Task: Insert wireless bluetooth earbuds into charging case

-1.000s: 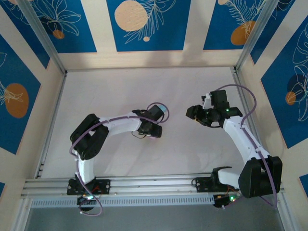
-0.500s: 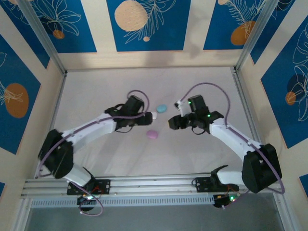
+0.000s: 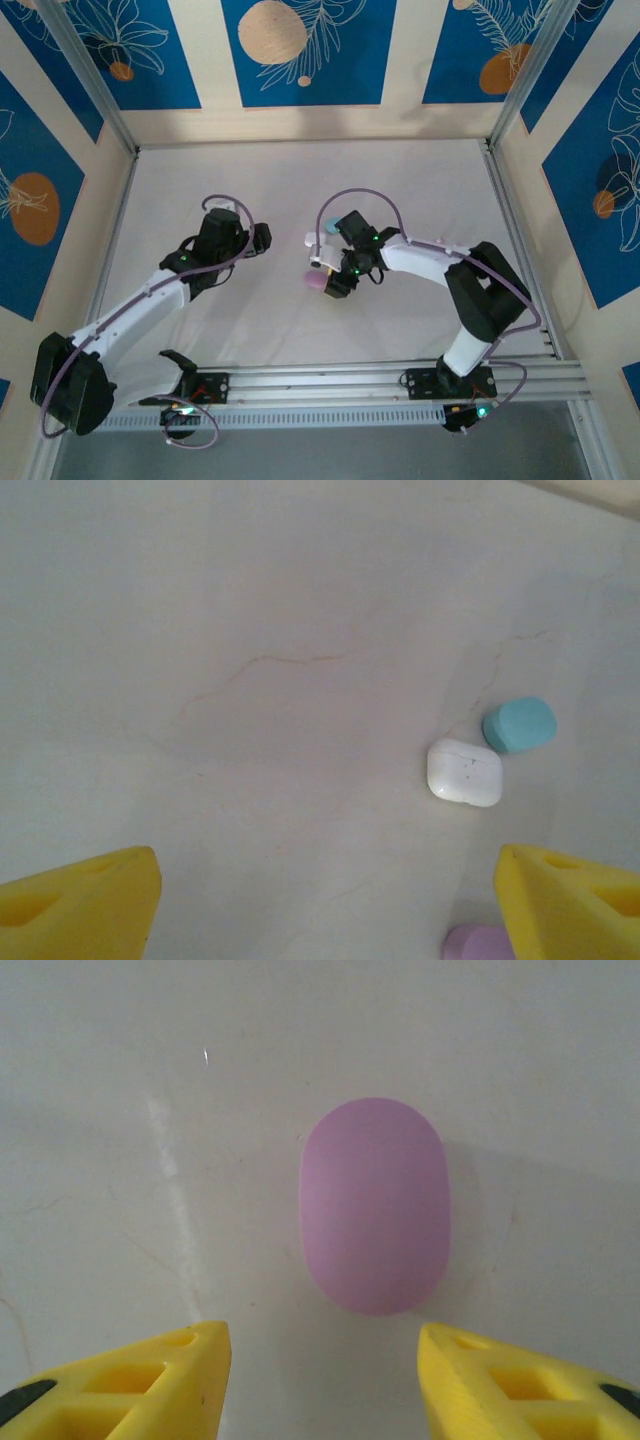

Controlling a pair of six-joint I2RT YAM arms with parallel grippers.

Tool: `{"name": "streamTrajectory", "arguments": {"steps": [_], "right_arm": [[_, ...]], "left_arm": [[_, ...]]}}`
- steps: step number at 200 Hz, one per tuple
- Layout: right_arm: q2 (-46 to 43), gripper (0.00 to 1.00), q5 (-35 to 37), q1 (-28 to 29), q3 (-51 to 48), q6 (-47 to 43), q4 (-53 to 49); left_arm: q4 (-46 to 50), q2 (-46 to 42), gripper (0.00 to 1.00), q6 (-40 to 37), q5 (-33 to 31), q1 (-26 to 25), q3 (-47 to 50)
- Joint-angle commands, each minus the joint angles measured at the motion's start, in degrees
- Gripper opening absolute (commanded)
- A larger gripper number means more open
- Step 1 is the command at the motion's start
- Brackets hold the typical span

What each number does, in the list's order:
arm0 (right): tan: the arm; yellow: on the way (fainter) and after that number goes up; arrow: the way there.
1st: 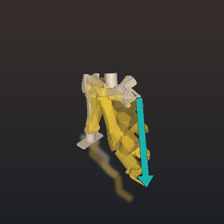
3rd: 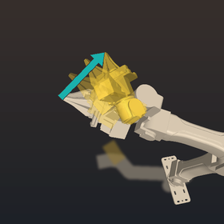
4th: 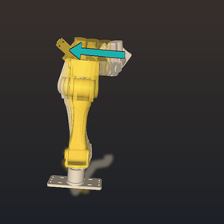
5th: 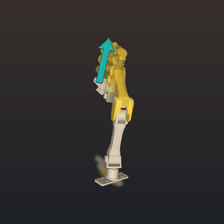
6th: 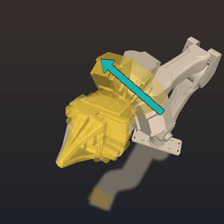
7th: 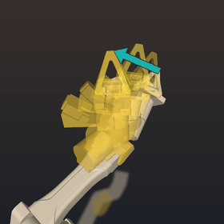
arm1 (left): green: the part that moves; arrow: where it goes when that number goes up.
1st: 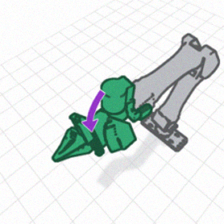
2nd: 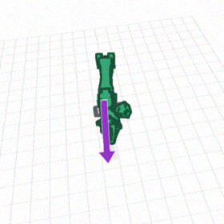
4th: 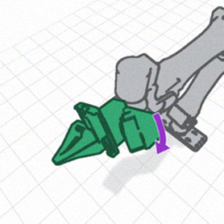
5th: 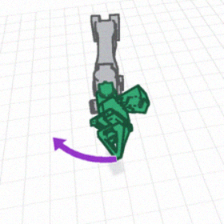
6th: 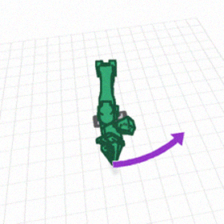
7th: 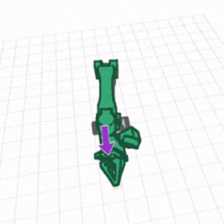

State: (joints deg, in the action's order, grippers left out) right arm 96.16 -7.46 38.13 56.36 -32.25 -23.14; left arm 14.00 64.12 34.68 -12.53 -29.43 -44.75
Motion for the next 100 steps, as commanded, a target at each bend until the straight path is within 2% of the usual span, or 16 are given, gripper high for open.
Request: {"name": "streamTrajectory", "arguments": {"steps": [1,51,70,100], "right_arm": [[2.0,0.53,-1.9,0.7,3.2,-4.6,0.3],[7.2,0.53,0.3,1.3,6.1,-5.3,0.8],[8.3,0.50,-0.8,1.5,7.3,-5.9,-1.0],[9.8,0.47,1.2,1.8,7.4,-6.0,-0.6]], "left_arm": [[-3.0,-2.4,0.86,-3.0,-2.9,0.8,1.7],[-3.5,-2.6,0.87,-5.2,-3.1,1.4,2.2],[-3.8,-2.2,0.87,-5.3,-2.9,1.6,2.3],[-4.0,-1.8,0.87,-5.4,-2.7,1.7,2.3]]}}
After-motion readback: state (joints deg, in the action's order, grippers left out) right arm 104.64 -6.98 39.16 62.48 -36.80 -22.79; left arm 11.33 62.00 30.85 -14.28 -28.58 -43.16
